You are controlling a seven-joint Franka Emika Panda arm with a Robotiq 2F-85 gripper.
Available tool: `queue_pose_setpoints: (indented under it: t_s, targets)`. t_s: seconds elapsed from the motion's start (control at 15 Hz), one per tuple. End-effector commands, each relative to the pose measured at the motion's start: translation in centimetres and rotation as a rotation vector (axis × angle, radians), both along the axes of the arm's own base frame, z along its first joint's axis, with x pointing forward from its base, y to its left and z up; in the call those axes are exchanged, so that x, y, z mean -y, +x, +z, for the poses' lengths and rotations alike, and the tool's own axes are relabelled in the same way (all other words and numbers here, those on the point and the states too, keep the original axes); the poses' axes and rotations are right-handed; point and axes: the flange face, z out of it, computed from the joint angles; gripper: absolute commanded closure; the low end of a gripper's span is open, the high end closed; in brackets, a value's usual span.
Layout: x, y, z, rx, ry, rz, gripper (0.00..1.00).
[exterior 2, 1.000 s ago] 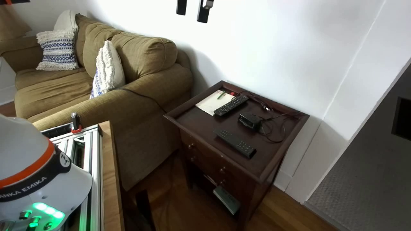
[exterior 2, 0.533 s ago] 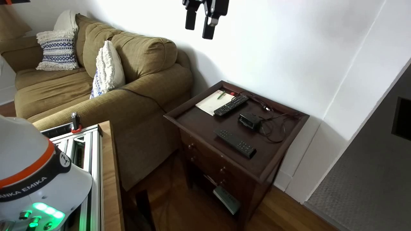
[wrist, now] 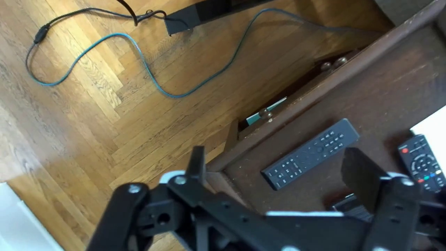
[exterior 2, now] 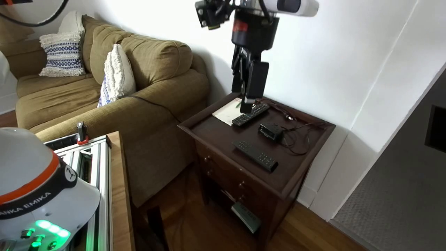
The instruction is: Press the top left button on the black remote
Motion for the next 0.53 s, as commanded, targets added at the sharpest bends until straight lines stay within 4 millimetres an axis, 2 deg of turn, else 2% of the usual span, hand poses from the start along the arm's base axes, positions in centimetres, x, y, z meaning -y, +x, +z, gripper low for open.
queue_pose_setpoints:
  t_s: [0.0,0.27,0.47]
  targets:
    - [0.4,-0.2,-4.6,0.037,-0.041,-0.124,0.00]
    - [1.0,0.0,-9.7,0.108,-0.066,-0.171,0.00]
    - [0.7,0.3,-12.8,0.115,-0.067,-0.210,0.00]
